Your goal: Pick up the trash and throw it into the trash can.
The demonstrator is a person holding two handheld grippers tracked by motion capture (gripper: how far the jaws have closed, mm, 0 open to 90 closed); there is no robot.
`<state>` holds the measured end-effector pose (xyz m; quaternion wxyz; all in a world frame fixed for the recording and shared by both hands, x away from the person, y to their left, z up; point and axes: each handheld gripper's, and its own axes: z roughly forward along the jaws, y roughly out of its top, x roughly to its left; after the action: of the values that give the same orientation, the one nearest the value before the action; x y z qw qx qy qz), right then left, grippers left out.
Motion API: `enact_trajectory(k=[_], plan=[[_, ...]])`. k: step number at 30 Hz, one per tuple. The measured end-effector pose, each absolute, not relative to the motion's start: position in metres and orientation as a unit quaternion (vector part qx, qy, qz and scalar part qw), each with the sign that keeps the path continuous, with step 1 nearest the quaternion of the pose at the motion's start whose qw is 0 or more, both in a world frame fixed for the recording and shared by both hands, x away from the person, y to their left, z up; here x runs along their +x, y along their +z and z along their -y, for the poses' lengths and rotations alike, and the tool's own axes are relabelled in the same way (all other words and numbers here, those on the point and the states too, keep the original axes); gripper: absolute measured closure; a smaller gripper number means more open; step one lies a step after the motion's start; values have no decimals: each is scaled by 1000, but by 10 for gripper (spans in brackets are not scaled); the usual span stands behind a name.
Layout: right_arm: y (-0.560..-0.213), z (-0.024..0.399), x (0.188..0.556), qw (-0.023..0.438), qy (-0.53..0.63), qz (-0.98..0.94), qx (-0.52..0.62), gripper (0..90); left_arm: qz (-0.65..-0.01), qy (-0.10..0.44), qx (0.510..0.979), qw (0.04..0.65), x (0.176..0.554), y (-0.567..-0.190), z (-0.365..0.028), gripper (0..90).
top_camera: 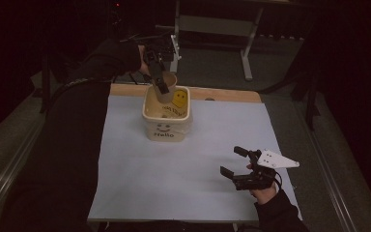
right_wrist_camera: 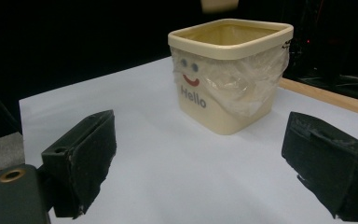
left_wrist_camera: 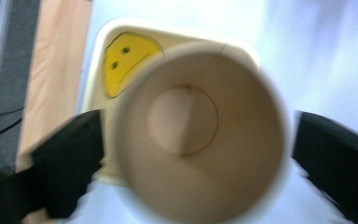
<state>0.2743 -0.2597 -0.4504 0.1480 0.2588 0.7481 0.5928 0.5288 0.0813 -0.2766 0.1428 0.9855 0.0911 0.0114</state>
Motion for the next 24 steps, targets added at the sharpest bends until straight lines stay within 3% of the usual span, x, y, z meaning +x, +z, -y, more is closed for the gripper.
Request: enact_trajectory(k=[13,24], plan=[[-450,259,274,152,592,-749,256,97,-88,30,974,205,517,-267,-86,6],[-449,259,273,155,591,-750,255,97,-97,27,973,210,505,-268,-98,6]])
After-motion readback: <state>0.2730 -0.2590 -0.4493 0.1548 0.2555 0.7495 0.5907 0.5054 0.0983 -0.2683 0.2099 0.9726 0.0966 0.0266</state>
